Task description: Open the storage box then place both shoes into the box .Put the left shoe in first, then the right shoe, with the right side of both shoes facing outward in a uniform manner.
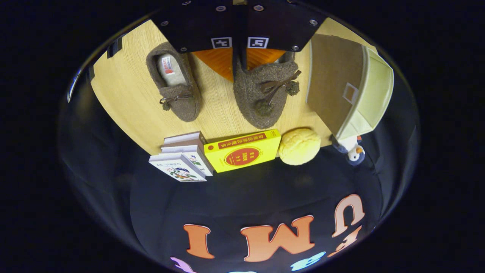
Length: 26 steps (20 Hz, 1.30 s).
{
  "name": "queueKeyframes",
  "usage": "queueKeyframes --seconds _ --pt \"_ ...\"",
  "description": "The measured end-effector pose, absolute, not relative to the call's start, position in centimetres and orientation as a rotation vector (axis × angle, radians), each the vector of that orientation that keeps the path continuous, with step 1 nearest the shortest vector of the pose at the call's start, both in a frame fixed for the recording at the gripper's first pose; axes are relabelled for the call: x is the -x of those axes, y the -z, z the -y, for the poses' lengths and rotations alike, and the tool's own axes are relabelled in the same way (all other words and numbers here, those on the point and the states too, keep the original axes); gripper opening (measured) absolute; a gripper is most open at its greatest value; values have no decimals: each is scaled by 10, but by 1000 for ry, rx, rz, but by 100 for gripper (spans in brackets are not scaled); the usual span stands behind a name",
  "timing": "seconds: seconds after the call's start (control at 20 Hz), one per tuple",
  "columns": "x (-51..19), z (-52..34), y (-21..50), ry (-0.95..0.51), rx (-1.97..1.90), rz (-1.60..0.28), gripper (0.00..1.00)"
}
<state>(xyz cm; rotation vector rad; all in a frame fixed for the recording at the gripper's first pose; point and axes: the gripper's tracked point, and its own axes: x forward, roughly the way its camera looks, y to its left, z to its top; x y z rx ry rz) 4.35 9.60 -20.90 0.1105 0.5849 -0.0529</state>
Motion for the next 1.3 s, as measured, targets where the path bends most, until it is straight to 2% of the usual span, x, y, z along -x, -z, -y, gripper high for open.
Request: queueKeyframes --seconds 0.3,0.55,0.8,1.3 --pt "-39 -143 131 62 -152 -492 1" --pt "-40 -211 101 10 -169 -459 1" --pt "-44 -292 114 -76 -172 -497 1" --pt "-51 -391 190 -109 -124 -630 2"
